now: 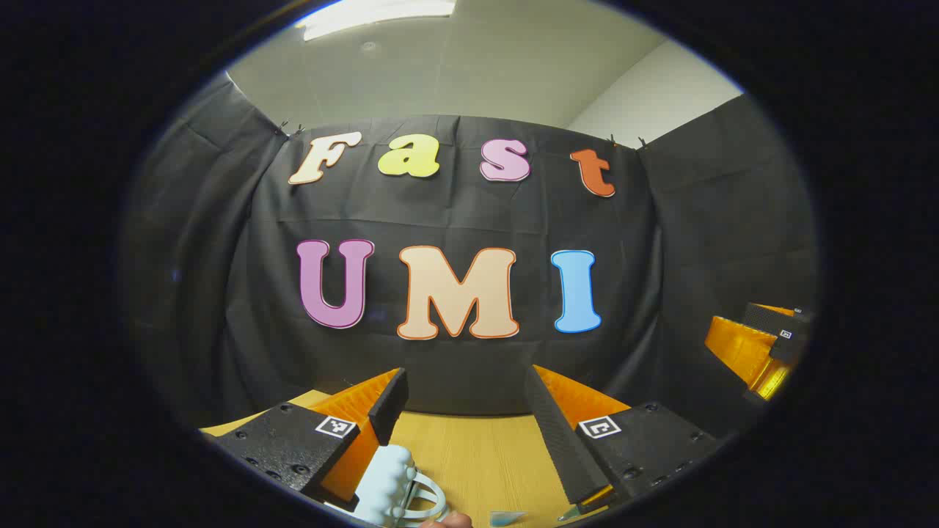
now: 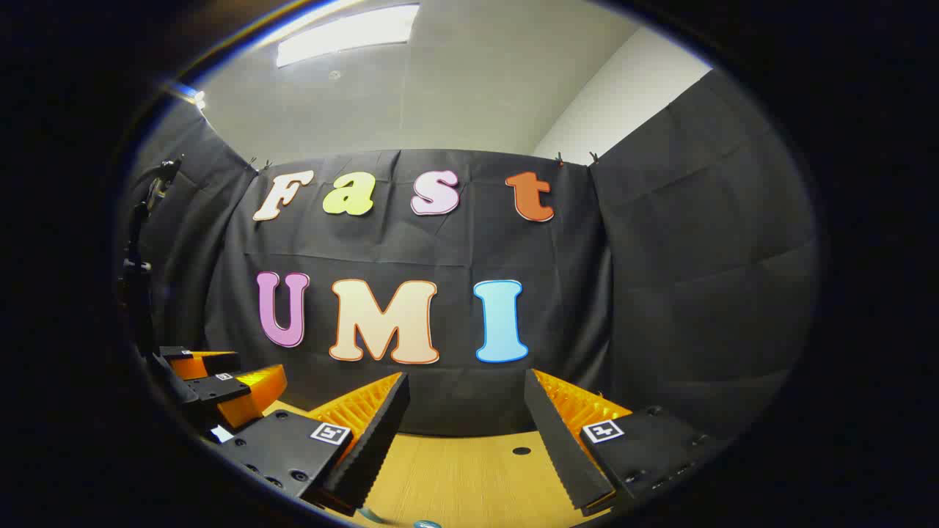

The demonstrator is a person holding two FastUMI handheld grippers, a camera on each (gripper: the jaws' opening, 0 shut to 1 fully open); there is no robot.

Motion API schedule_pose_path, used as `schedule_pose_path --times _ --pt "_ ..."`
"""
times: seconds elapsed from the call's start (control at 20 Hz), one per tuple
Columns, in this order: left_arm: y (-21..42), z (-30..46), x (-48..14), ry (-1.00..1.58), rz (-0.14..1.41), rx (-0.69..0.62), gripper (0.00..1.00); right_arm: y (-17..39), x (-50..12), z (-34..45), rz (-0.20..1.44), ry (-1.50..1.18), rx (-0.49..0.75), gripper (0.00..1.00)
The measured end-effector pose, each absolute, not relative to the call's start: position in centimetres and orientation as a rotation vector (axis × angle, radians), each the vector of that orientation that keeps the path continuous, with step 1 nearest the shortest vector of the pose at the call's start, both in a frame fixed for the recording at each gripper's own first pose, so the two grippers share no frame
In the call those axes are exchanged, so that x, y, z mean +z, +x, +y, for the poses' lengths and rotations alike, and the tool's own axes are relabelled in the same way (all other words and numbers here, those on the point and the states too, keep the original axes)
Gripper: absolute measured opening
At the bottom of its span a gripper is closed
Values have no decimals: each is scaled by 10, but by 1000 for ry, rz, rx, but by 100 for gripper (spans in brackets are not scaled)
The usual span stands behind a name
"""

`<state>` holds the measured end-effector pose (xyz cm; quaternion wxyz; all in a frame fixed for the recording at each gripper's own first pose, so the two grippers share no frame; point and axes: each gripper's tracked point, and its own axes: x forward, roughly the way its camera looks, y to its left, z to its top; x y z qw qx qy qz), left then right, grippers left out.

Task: First open the suitcase, pack the skin care products into it, and then close the suitcase.

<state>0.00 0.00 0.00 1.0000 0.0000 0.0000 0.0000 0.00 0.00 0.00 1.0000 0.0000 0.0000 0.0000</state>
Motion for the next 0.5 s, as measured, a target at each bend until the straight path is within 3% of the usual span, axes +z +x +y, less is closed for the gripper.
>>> schedule_pose_path --times 0.5 --pt "-1 14 -43 50 109 46 94 11 -31 7 78 19 42 98"
